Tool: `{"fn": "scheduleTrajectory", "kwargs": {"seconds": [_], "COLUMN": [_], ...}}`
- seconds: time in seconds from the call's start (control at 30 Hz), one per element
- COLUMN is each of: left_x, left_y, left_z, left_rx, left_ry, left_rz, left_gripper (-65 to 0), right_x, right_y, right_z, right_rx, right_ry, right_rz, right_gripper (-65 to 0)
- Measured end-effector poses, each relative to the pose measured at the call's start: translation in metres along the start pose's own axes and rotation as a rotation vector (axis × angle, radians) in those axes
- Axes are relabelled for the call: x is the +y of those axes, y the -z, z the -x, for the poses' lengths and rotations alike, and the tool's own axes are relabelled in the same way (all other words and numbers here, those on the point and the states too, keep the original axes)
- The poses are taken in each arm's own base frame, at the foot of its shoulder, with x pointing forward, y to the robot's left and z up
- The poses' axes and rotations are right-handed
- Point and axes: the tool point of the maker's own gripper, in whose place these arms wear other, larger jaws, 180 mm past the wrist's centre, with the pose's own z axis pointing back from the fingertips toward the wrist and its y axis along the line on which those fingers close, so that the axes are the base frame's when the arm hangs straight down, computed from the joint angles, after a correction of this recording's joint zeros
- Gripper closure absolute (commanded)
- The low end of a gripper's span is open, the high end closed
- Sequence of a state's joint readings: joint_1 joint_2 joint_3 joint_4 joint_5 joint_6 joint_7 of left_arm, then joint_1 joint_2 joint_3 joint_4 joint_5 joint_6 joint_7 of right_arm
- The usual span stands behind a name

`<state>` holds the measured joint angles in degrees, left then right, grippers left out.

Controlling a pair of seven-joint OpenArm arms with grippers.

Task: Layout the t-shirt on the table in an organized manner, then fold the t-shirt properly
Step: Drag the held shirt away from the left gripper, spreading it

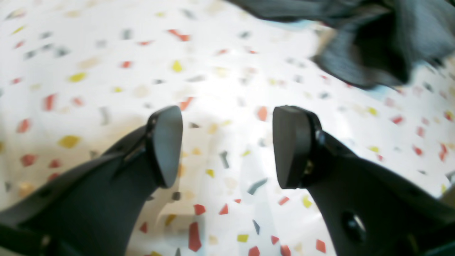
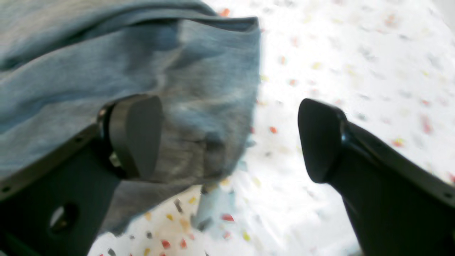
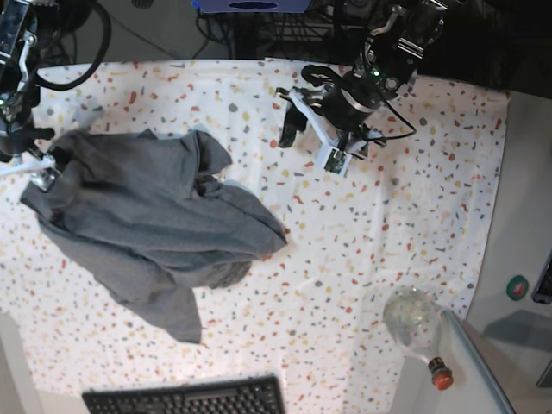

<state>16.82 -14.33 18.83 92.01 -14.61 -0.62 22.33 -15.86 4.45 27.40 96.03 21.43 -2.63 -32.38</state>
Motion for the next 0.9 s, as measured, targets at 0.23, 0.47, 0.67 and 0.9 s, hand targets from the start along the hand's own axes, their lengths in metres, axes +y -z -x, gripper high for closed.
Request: {"fn": "scheduleTrajectory", "kwargs": {"seconds": [0.23,0.47,0.67,0.9], "left_x": [0.003,-0.004,-0.069,-0.074], "left_y": [0.000,0.000,0.005,0.011], "left_z": [-0.001,0.003,0.002,0.003], "left_rx": [-0.003,0.004,0.003,0.009], "left_ry": [0.000,-0.002,-0.007,0.026], "left_rz": [-0.012,-0.001,0.143,0.155], "left_gripper": [-38.2,-38.2,-38.2,-38.2], "right_x": [0.000,-0.002,0.009,0.003], "right_y": [0.047,0.047,0.046,0.049], "right_z": [0.030,0.047,0.066,0.071], "right_rx": [0.144,0.182,0.216,0.236], "right_ry": [0.050,0.058,0.001,0.007], "right_rz": [-0.033,-0.030,-0.108,-0.108], "right_gripper": [-55.7,-55.7,-53.9,-7.2]}}
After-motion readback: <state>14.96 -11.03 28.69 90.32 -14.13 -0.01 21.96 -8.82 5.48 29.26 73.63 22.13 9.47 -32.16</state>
